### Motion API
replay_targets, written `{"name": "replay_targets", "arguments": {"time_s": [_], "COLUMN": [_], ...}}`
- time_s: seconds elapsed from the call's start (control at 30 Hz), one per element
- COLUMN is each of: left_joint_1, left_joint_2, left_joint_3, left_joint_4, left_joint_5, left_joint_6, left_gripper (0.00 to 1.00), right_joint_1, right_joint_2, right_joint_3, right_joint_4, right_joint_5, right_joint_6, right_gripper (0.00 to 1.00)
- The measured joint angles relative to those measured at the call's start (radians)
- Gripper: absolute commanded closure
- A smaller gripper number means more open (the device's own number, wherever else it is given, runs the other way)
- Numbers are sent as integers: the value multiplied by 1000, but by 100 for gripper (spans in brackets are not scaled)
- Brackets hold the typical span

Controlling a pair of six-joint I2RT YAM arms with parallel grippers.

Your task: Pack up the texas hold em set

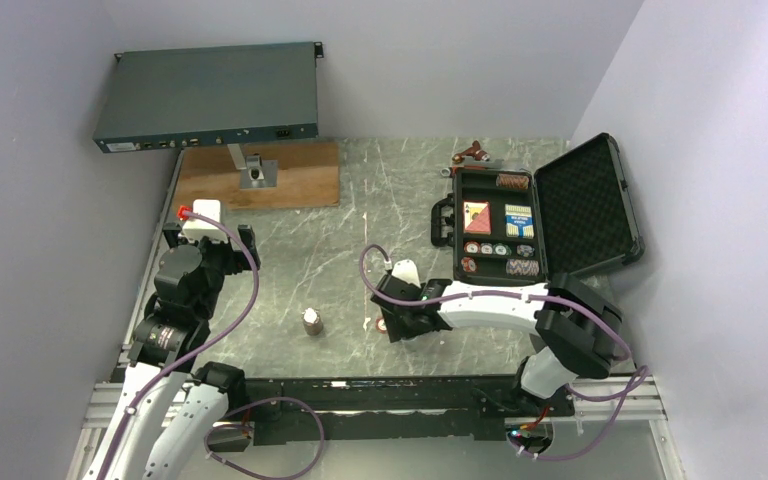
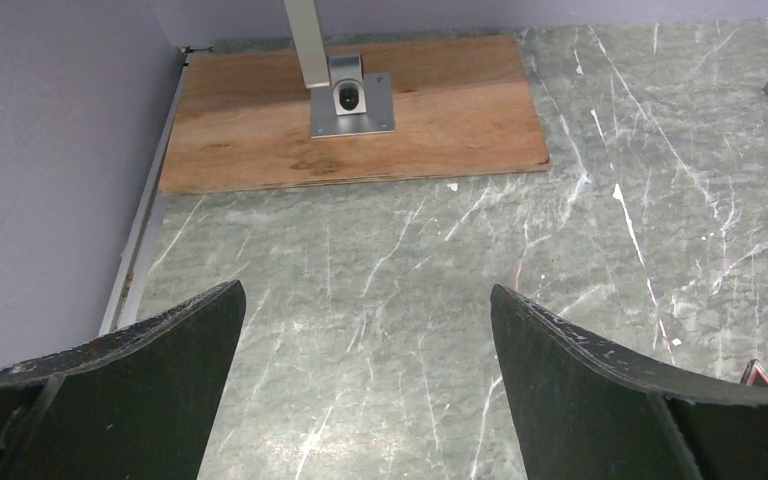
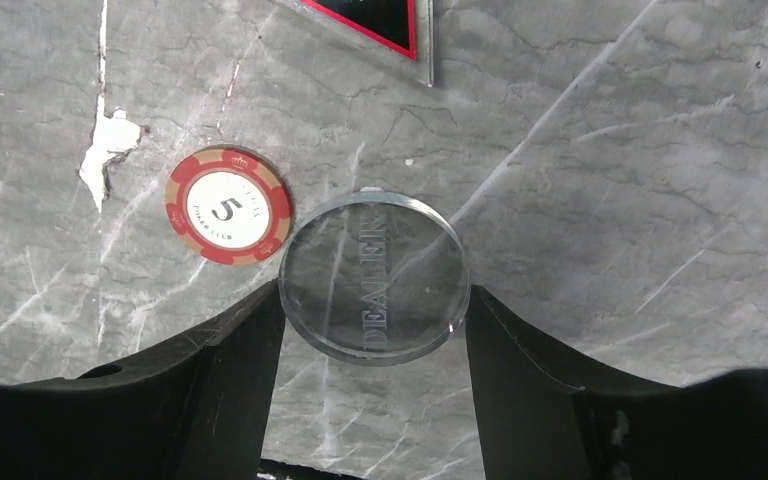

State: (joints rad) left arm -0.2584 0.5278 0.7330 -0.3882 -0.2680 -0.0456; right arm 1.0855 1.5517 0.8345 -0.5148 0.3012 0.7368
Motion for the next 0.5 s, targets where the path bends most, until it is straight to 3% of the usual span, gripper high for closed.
{"name": "replay_targets", "arguments": {"time_s": [0.5], "left_joint_1": [0], "left_joint_2": [-1], "left_joint_3": [0], "left_joint_4": [0], "left_joint_5": [1], "left_joint_6": [0], "left_gripper": [1], "right_joint_1": [0], "right_joint_2": [8], "right_joint_3": [121], "right_joint_4": [-30], "right_joint_5": [14], "right_joint_6": [-84], "right_gripper": [53]}}
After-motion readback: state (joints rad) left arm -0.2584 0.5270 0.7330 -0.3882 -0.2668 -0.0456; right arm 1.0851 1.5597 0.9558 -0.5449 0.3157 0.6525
